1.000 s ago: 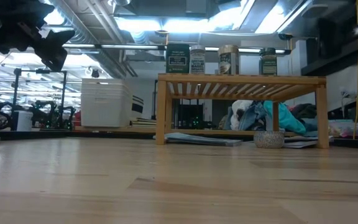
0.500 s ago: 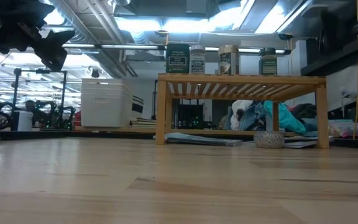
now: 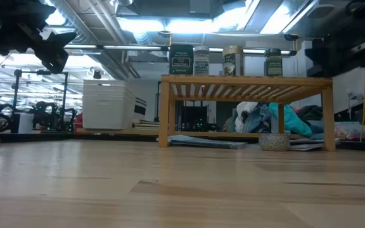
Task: Shelf spices
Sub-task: Return to Home Position
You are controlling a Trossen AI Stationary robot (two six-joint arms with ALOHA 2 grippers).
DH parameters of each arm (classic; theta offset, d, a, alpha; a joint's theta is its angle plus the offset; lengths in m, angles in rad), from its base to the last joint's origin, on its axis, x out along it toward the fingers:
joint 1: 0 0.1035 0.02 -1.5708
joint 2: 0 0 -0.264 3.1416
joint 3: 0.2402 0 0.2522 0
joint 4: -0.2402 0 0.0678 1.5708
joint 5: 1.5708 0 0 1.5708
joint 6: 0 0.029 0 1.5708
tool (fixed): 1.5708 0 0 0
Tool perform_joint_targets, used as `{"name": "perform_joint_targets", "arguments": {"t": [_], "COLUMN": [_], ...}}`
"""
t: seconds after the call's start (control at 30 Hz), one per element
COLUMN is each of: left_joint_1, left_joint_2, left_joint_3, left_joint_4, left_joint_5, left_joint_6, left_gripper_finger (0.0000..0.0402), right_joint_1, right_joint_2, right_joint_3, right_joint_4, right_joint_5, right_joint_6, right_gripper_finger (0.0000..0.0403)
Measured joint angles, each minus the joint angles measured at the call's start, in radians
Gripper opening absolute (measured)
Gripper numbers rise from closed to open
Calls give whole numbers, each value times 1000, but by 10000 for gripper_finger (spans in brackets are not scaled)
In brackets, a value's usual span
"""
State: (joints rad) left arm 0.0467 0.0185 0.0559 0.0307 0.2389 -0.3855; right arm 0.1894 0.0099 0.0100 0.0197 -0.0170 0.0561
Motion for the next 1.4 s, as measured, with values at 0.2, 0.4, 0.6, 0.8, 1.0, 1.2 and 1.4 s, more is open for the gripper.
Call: {"name": "perform_joint_targets", "arguments": {"t": [0.2,0.4,0.6,0.8,1.0,1.2,1.4], "left_joint_1": [0,0,0,0,0,0,0], "left_joint_2": [0,0,0,0,0,0,0], "left_joint_3": [0,0,1,1,1,1,1], "left_joint_4": [-32,-74,-123,-125,-126,-126,-126], "left_joint_5": [0,0,-2,-1,-1,-1,-1], "left_joint_6": [-69,-64,-48,-4,172,179,184], "left_gripper_finger": [225,225,225,225,225,225,225], "right_joint_1": [0,0,0,0,0,0,0], "right_joint_2": [1,1,1,1,1,1,1], "right_joint_3": [-1,-2,-2,-2,-3,-3,-3], "right_joint_4": [-2,-3,-4,-5,-6,-7,-8], "right_joint_5": [17,20,23,23,24,24,24], "right_joint_6": [-1,-8,-9,-9,-9,-9,-9], "right_gripper_finger": [390,390,390,390,390,390,390]}}
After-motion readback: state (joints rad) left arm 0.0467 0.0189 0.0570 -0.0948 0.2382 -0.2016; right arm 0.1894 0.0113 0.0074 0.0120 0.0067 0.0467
